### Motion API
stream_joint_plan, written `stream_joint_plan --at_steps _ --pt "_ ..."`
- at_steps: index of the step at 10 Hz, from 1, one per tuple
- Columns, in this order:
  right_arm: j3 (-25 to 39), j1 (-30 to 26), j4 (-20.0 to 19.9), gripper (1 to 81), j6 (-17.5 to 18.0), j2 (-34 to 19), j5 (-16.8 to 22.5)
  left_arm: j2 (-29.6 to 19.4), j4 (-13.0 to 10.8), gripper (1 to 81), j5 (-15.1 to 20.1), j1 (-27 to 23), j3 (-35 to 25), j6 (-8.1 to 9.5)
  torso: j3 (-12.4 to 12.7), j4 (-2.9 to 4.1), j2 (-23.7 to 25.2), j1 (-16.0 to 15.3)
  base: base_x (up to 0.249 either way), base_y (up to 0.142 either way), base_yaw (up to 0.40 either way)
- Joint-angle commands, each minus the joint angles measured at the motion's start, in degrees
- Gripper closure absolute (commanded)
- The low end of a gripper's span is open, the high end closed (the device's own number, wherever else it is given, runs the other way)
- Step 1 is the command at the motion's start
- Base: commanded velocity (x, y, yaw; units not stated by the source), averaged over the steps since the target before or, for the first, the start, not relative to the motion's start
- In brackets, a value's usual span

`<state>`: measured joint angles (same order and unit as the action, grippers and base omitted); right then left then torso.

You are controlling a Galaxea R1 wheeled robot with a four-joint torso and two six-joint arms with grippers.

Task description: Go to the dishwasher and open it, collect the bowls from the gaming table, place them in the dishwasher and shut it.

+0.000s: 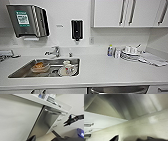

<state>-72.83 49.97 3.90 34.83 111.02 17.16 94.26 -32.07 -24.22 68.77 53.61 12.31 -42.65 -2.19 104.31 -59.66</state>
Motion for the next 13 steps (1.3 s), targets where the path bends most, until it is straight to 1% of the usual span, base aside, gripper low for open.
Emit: stream_joint_plan --at_steps 1,2,3,4,5,6,7,8,9,10,12,13 --pt "2.88 -10.09 -1.09 1.0 5.69 -2.79 6.57 -3.37 -1.50 1.0 -0.74 -3.86 -0.44 2.01 0.00 0.00 0.00 0.00 0.000 0.000 0.000" --pt "3.40 -11.94 -1.96 1.0 8.74 -3.23 7.09 -3.28 -1.50 1.0 -0.91 -3.86 -0.17 2.27 0.00 0.00 0.00 0.00 0.000 0.000 0.000" --pt "3.83 -14.49 -3.87 1.0 11.20 -3.76 7.87 -3.37 -1.50 1.0 -0.83 -3.86 -0.17 2.28 0.00 0.00 0.00 0.00 0.000 0.000 0.000" --pt "4.11 -17.04 -6.45 1.0 11.93 -4.02 9.03 -3.45 -1.68 1.0 -0.91 -3.86 -0.17 2.28 0.00 0.00 0.00 0.00 0.000 0.000 0.000" --pt "3.85 -18.97 -9.68 1.0 11.93 -4.37 10.08 -3.45 -3.43 1.0 -0.91 -3.86 -0.44 2.36 0.00 0.00 0.00 0.00 0.000 0.000 0.000" --pt "3.76 -20.56 -11.37 1.0 11.93 -4.55 10.17 -3.28 -4.05 1.0 -0.91 -3.86 -0.44 2.28 -0.02 0.00 0.00 0.00 0.000 0.000 0.000" --pt "3.84 -22.14 -12.85 1.0 11.93 -4.55 10.26 -3.19 -5.61 1.0 -0.91 -3.86 -0.53 2.37 -0.02 0.00 0.00 0.00 0.000 0.000 0.000" --pt "3.58 -23.45 -14.01 1.0 11.93 -4.29 10.43 -3.28 -7.04 1.0 -0.74 -3.86 -1.05 2.37 -0.02 0.00 0.00 0.00 0.000 0.000 0.000" --pt "3.14 -24.42 -14.62 1.0 11.93 -3.59 12.26 -3.28 -8.09 1.0 -0.83 -3.86 -1.66 2.45 -0.02 0.00 0.00 0.00 0.000 0.000 0.000" --pt "2.61 -25.48 -14.71 1.0 12.37 -2.88 13.60 -3.28 -8.27 1.0 -0.83 -3.94 -1.76 2.80 -0.05 0.00 0.00 0.00 0.000 0.000 0.000" --pt "1.38 -26.27 -14.98 1.0 14.74 -1.04 13.69 -3.37 -8.27 1.0 -0.83 -3.86 -1.76 2.80 -0.05 0.00 0.00 0.00 0.000 0.000 0.000" --pt "0.60 -26.44 -15.06 1.0 16.58 0.45 13.69 -3.37 -8.27 1.0 -0.83 -3.94 -1.76 2.80 -0.06 0.00 0.00 -0.02 0.000 0.000 0.000"
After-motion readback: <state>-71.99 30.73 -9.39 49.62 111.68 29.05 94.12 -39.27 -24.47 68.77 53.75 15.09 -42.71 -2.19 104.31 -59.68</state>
